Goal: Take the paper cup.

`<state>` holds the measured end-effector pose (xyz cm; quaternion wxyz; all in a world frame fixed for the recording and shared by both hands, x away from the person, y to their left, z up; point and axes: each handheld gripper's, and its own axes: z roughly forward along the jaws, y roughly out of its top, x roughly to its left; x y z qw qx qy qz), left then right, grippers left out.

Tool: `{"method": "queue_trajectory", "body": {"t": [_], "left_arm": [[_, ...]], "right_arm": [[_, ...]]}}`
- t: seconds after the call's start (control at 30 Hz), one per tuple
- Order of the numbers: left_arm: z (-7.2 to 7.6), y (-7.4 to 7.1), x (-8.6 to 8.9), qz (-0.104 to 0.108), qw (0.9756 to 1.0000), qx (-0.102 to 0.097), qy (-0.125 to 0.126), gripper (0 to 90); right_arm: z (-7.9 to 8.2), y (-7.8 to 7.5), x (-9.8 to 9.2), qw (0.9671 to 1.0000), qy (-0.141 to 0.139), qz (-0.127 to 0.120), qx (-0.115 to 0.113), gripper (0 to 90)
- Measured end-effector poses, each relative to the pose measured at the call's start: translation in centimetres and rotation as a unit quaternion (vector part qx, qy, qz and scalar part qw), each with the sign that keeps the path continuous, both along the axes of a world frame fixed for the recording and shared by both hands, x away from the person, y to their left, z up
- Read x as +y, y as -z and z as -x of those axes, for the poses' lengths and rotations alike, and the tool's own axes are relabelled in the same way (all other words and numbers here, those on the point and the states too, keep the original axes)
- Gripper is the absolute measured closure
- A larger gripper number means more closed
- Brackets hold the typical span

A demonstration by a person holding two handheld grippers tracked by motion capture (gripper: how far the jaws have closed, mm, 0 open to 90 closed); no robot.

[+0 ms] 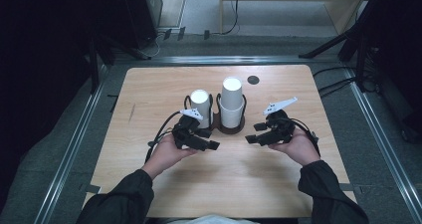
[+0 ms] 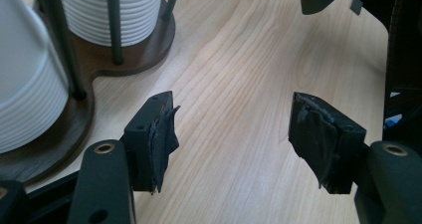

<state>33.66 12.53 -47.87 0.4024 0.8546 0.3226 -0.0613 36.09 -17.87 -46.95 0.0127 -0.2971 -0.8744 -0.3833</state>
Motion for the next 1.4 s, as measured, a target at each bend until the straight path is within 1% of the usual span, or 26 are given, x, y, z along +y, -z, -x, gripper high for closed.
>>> {"method": "queue_trajectory", "body": {"t": [0.1, 0.17, 0.2, 0.23, 0.33, 0.37, 0.4, 0.43, 0.47, 0.53, 0.63, 0.7, 0.8, 0.83, 0.87, 0.93, 1.03, 1.07, 1.17, 1.2, 1.23, 1.27, 1.3, 1.33, 1.37, 1.4], "left_arm": [[0.0, -0.1, -0.3, 0.008, 1.0000, -0.001, -0.003, 36.1], [-0.1, -0.2, -0.6, 0.008, 0.9999, 0.009, -0.008, 39.3], [-0.1, -0.2, -0.7, 0.005, 0.9999, 0.010, -0.008, 39.3], [0.0, -0.3, -1.1, 0.002, 1.0000, 0.002, -0.008, 40.9], [0.0, -0.4, -1.4, 0.006, 1.0000, -0.001, -0.007, 41.7], [0.0, -0.5, -1.7, 0.004, 1.0000, -0.006, -0.006, 42.6], [0.0, -0.5, -1.7, 0.004, 1.0000, -0.006, -0.006, 43.0], [-0.1, -0.5, -2.1, 0.004, 0.9999, -0.008, -0.006, 43.3], [-0.1, -0.5, -2.1, 0.004, 0.9999, -0.008, -0.006, 43.4], [-0.1, -0.3, -2.5, 0.001, 0.9999, -0.011, -0.006, 43.9], [-0.1, -0.2, -2.7, 0.000, 0.9999, -0.013, -0.009, 44.7], [-0.1, -0.3, -2.8, -0.001, 0.9997, -0.019, -0.017, 46.0], [-0.2, -0.3, -2.8, 0.008, 0.9995, -0.018, -0.025, 48.0], [-0.1, -0.2, -3.0, 0.007, 0.9993, -0.023, -0.027, 48.8], [-0.1, -0.2, -3.0, 0.007, 0.9993, -0.023, -0.027, 50.0], [-0.2, -0.1, -3.3, -0.001, 0.9992, -0.027, -0.029, 50.5], [-0.3, -0.1, -3.4, -0.003, 0.9990, -0.030, -0.033, 52.4], [-0.4, -0.2, -3.5, 0.000, 0.9988, -0.031, -0.038, 54.3], [-0.5, -0.4, -3.6, 0.003, 0.9986, -0.033, -0.042, 55.8], [-0.6, -0.5, -3.6, 0.006, 0.9984, -0.034, -0.044, 57.4], [-0.7, -0.6, -3.7, 0.009, 0.9982, -0.034, -0.048, 57.4], [-0.7, -0.7, -3.7, 0.014, 0.9980, -0.032, -0.053, 60.4], [-0.7, -0.8, -3.7, 0.015, 0.9975, -0.035, -0.059, 60.4], [-0.8, -1.0, -3.7, 0.016, 0.9963, -0.049, -0.069, 63.8], [-0.8, -1.0, -3.7, 0.016, 0.9963, -0.049, -0.069, 65.3], [-1.1, -1.2, -3.7, 0.021, 0.9957, -0.048, -0.077, 66.0]], "right_arm": [[-0.2, -0.4, 0.0, 1.0000, 0.000, 0.005, -0.007, 35.1], [-0.5, -0.8, -0.1, 0.9999, -0.003, 0.005, -0.010, 33.8], [-0.5, -0.8, -0.1, 0.9999, -0.003, 0.005, -0.010, 33.8], [-0.8, -1.0, -0.2, 1.0000, -0.005, 0.007, -0.005, 33.6], [-1.1, -1.3, -0.2, 0.9999, -0.008, 0.011, -0.005, 33.3], [-1.4, -1.8, -0.2, 0.9999, -0.009, 0.012, -0.009, 32.8], [-1.4, -1.8, -0.2, 0.9999, -0.009, 0.012, -0.009, 32.8], [-1.6, -2.5, -0.2, 0.9998, -0.007, 0.014, -0.011, 32.3], [-1.6, -2.5, -0.2, 0.9998, -0.007, 0.014, -0.011, 32.3], [-2.0, -3.3, -0.3, 0.9997, -0.006, 0.018, -0.011, 32.0], [-2.4, -3.9, -0.4, 0.9997, -0.004, 0.023, -0.011, 32.0], [-2.7, -4.5, -0.5, 0.9995, -0.005, 0.027, -0.013, 31.9], [-3.2, -5.8, -0.3, 0.9992, -0.010, 0.031, -0.021, 31.2], [-3.3, -6.1, -0.2, 0.9992, -0.009, 0.031, -0.022, 30.9], [-3.3, -6.1, -0.2, 0.9992, -0.009, 0.031, -0.022, 30.9], [-3.9, -6.8, -0.1, 0.9990, -0.011, 0.037, -0.024, 29.7], [-4.4, -7.2, 0.0, 0.9988, -0.013, 0.041, -0.023, 29.3], [-4.9, -7.6, 0.2, 0.9986, -0.013, 0.045, -0.023, 29.1], [-5.3, -8.0, 0.4, 0.9985, -0.013, 0.048, -0.024, 28.6], [-5.7, -8.4, 0.7, 0.9986, -0.015, 0.045, -0.022, 28.1], [-5.7, -8.4, 0.7, 0.9986, -0.015, 0.045, -0.022, 27.8], [-6.0, -8.8, 1.2, 0.9984, -0.022, 0.046, -0.027, 27.0], [-6.0, -8.8, 1.2, 0.9984, -0.022, 0.046, -0.027, 27.0], [-6.3, -9.2, 1.7, 0.9981, -0.029, 0.045, -0.030, 25.9], [-6.3, -9.2, 1.7, 0.9981, -0.029, 0.045, -0.030, 25.9], [-6.7, -9.6, 2.3, 0.9978, -0.032, 0.045, -0.035, 25.4]]}}
